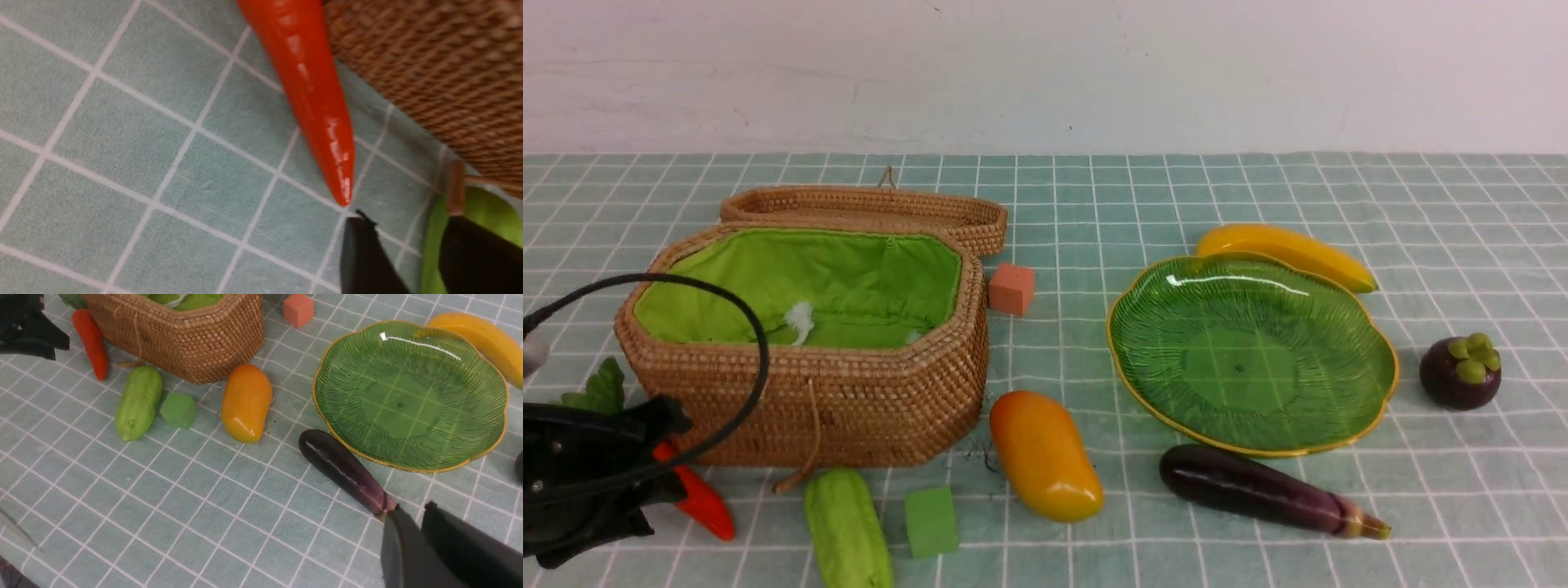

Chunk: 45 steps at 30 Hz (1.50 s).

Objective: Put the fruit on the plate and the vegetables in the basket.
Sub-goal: Use the left arm to grab a carrot and put it into the left basket

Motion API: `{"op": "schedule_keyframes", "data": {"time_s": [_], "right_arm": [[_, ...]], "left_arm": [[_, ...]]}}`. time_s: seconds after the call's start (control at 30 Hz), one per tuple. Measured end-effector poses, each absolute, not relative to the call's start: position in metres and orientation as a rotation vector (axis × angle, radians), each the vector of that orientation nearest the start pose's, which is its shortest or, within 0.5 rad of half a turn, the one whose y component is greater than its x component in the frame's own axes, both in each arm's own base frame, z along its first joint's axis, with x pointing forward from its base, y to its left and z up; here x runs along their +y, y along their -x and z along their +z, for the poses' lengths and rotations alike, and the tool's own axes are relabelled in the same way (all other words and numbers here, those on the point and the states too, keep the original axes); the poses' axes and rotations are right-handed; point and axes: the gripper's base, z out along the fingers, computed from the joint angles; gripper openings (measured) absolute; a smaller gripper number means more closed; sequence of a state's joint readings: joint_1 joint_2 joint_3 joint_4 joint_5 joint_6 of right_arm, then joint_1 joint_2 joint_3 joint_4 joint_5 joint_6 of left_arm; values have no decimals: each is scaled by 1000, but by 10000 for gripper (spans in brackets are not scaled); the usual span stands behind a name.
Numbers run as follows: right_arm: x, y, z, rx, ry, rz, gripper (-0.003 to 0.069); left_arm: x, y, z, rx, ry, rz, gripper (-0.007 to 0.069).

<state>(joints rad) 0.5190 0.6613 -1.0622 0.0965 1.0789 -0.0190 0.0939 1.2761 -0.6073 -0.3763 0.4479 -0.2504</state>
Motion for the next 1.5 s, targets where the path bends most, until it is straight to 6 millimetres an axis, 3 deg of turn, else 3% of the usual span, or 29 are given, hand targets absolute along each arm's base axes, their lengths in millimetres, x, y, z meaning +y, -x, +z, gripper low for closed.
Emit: {"op": "schedule_keyframes", "data": {"time_s": [0.17,0.63,1.03,1.33,1.5], "right_arm": [[50,-72,413,2107,582,404,81],[50,-72,414,2106,581,404,88],[52,-71,414,2107,583,431,88],[52,-71,413,2109,583,440,89],[53,-71,413,2110,584,449,89]], "left_arm": [[9,-236,195,2473,845,-365,360],[16,-255,167,2456,866,-298,362],[14,-259,166,2432,824,-284,367],[9,-261,168,2417,795,-288,474],[9,-262,163,2426,799,-282,498]]}}
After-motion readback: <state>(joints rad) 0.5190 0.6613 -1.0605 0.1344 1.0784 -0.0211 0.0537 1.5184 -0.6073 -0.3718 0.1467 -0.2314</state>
